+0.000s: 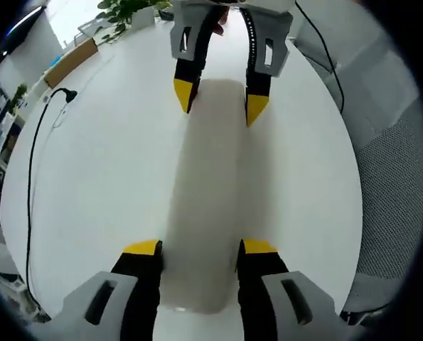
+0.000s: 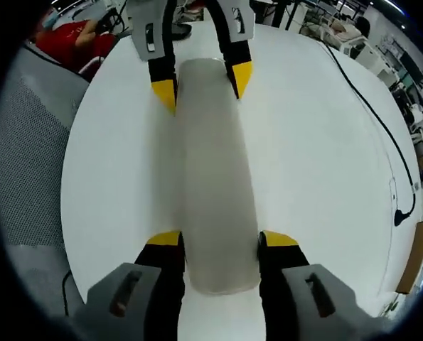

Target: Arrange the utensils inside the cutlery case until each visible utensil rests in its matching compartment.

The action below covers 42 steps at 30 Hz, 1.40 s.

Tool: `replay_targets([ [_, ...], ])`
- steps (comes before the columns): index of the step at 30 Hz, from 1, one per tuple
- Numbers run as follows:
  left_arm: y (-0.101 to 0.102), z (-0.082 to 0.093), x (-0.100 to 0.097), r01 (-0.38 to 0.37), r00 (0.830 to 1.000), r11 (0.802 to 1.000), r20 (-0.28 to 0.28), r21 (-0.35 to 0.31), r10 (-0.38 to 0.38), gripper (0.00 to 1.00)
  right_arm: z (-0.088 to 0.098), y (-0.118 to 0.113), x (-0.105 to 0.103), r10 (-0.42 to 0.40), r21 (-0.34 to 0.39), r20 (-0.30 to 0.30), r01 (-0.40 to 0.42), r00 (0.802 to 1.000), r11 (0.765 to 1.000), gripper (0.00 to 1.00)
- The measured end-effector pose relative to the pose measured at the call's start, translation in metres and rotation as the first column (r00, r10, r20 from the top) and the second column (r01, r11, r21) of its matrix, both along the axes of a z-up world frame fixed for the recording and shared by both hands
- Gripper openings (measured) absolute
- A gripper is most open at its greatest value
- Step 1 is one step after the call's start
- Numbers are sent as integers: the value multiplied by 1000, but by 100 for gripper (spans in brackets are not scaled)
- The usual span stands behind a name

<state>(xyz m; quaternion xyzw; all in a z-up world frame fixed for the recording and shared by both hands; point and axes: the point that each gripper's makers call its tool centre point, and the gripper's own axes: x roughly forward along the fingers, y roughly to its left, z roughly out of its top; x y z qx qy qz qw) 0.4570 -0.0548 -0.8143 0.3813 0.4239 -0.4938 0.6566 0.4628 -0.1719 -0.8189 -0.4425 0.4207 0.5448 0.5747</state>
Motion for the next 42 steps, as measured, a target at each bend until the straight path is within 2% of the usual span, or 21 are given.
replay_targets([
  [5,-4,-1,-29,18,1000,998,-21,62,-17,42,-1,-6,-29,0,-54,-6,0,1000,999,40],
  [8,-5,-1,-40,34,999,997,-19,71,-33,42,-1,-9,-45,-15,-56,-7,14,1000,998,39],
  [15,-13,-1,-78,44,999,996,-26,77,-42,42,-1,-17,-80,-18,-50,-8,17,1000,999,39],
  [19,-15,-1,-94,52,998,994,-34,98,-49,42,-1,-19,-101,-16,-85,-14,15,1000,996,39],
  [28,-17,1,-123,34,999,997,-26,73,-32,42,0,-25,-126,-7,-82,-15,5,1000,997,40],
  [36,-22,0,-141,51,998,994,-43,92,-47,42,1,-28,-147,-29,-54,-10,29,1000,998,40],
  [42,-23,-1,-144,51,998,991,-54,120,-45,42,1,-29,-147,-36,-47,-9,35,999,998,40],
])
